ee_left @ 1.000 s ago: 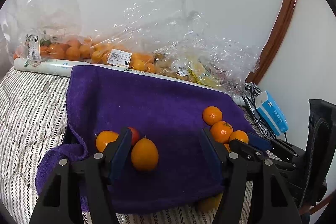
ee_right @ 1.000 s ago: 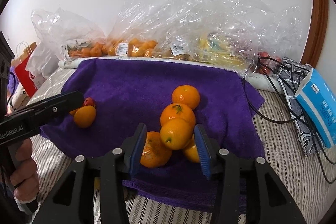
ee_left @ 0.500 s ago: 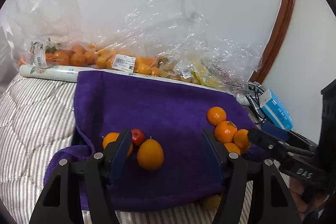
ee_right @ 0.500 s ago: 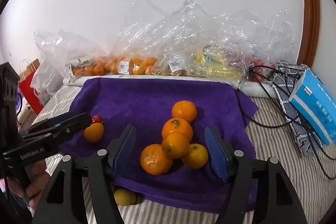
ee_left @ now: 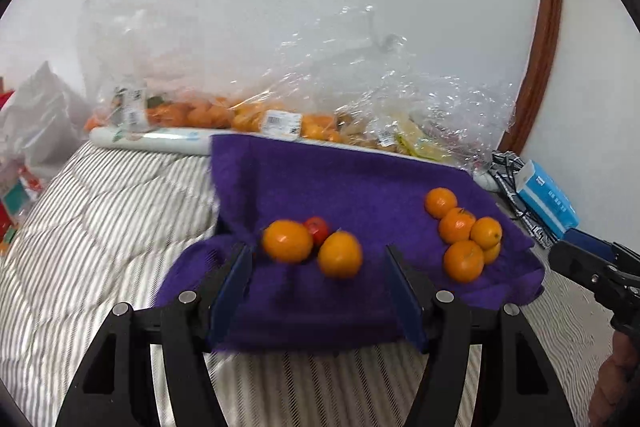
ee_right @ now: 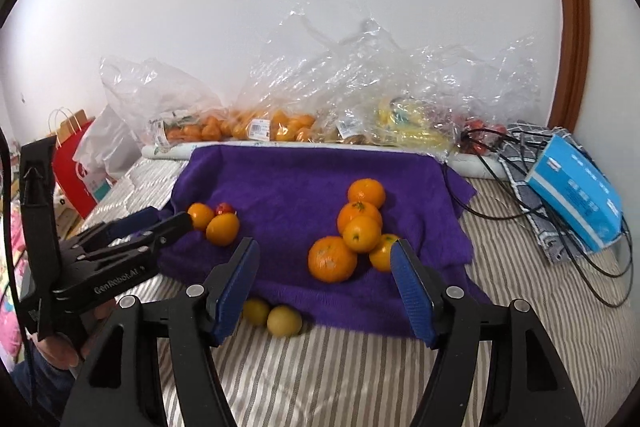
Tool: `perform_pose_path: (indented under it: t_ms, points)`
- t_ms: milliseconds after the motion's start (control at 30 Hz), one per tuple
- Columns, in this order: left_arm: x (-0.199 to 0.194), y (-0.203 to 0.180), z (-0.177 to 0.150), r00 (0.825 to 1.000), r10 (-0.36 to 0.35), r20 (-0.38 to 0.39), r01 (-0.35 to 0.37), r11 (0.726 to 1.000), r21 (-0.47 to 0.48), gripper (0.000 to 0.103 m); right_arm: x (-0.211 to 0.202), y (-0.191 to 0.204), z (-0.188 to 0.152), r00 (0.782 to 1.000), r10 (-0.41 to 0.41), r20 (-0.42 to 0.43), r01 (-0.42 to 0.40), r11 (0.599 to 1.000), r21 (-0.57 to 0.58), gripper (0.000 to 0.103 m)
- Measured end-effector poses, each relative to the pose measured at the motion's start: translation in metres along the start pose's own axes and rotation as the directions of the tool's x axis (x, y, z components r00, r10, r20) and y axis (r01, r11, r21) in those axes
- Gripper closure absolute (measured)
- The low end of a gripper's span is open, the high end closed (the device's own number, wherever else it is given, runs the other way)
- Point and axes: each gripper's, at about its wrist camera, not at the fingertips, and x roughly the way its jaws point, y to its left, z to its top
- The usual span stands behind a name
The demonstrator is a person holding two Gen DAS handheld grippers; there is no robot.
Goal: Organize fruits
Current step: 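Withdraw both open tools from the towel toward the yellow fruits on the bed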
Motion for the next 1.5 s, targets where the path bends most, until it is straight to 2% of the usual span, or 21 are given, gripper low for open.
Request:
perform_pose_path:
  t_ms: [233,400,467,667,1133,1300,1500]
  points:
    - [-0.024,0.018,-0.017,1.0,0.015,-0.003,-0.015,0.999,-0.044,0.038,-0.016,0.008,-0.021,1.0,-0.009,0.001,0.009,1.0,0.007,0.035]
    - [-0.033,0.014,-0.027,1.0,0.022,-0.008,-0.022,0.999,-0.024,0.038,-0.017,0.01,-0.035,1.0,-0.018,-0.017,0.018,1.0,0.021,0.036]
    - [-0.034,0.009,-0.03,1.0,0.028,-0.006,-0.028,1.0,-0.003,0.038,-0.015,0.01,-0.039,0.999,0.001,-0.052,0.0,1.0,0.022,0.041]
    - [-0.029,0.004,-0.031,0.999,0.041,-0.019,-0.041,0.999,0.027,0.038,-0.013,0.014,-0.051,0.996,0.009,-0.085,-0.008,1.0,0.012,0.045]
    - [-0.02,0.019,-0.031,0.996,0.044,-0.075,-0.048,0.998,-0.051,0.038,0.005,0.007,-0.061,0.991,0.056,-0.124,-0.049,0.997,0.058,0.048]
    - [-0.015,0.02,-0.032,0.994,0.059,-0.096,-0.064,0.997,-0.05,0.038,0.016,0.009,-0.06,0.989,0.067,-0.134,-0.062,0.997,0.044,0.051]
    - [-0.012,0.023,-0.032,0.992,0.061,-0.111,-0.067,0.996,-0.059,0.038,0.039,0.017,-0.054,0.984,0.055,-0.169,-0.055,0.998,0.009,0.063]
